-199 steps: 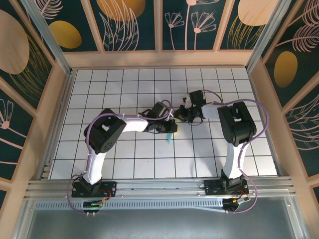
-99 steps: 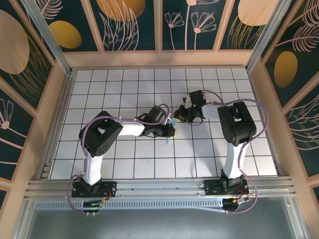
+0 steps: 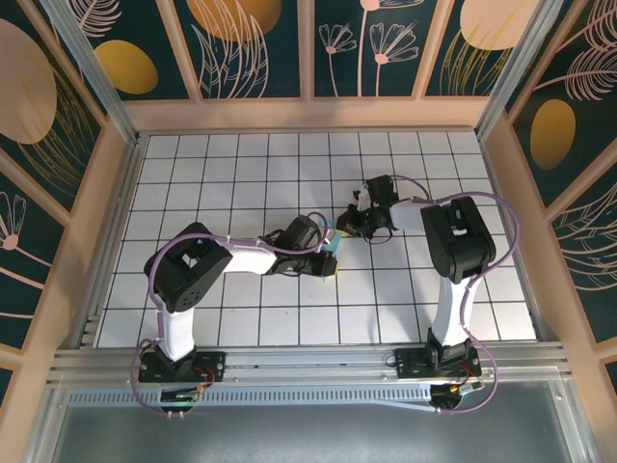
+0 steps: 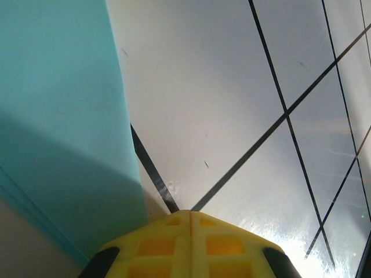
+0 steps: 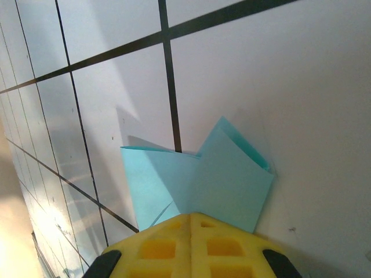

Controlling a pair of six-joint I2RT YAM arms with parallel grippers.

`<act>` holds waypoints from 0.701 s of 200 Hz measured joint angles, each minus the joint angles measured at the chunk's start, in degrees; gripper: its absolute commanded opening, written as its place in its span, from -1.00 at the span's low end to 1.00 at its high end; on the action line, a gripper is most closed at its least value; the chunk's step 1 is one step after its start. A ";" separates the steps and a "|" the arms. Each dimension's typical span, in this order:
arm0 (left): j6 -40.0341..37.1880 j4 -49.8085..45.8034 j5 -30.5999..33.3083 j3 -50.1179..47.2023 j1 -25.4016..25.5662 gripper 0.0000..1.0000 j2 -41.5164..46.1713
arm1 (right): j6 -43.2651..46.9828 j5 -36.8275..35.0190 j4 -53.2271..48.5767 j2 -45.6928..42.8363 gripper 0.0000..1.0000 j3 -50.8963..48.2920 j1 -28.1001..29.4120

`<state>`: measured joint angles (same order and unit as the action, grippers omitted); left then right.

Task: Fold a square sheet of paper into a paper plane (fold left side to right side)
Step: Fold the wing for the fifth time at the center of the table.

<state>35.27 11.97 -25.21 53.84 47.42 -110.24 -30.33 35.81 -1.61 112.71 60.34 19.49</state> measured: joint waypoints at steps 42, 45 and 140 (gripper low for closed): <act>-0.13 0.00 0.07 -2.27 1.16 -0.92 1.70 | 0.00 0.13 -0.13 0.00 -1.00 0.00 0.00; -0.11 0.02 0.11 -2.43 1.22 -0.92 1.81 | 0.00 0.13 -0.13 0.00 -1.00 0.00 0.00; 0.57 -2.45 0.39 -6.99 2.95 -0.87 9.42 | 1.16 -2.49 -3.50 0.72 -1.00 3.80 -0.04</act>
<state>35.83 9.52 -24.82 46.85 50.37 -100.82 -29.17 33.32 -5.10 113.43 64.14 19.44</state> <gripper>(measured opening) 0.049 0.049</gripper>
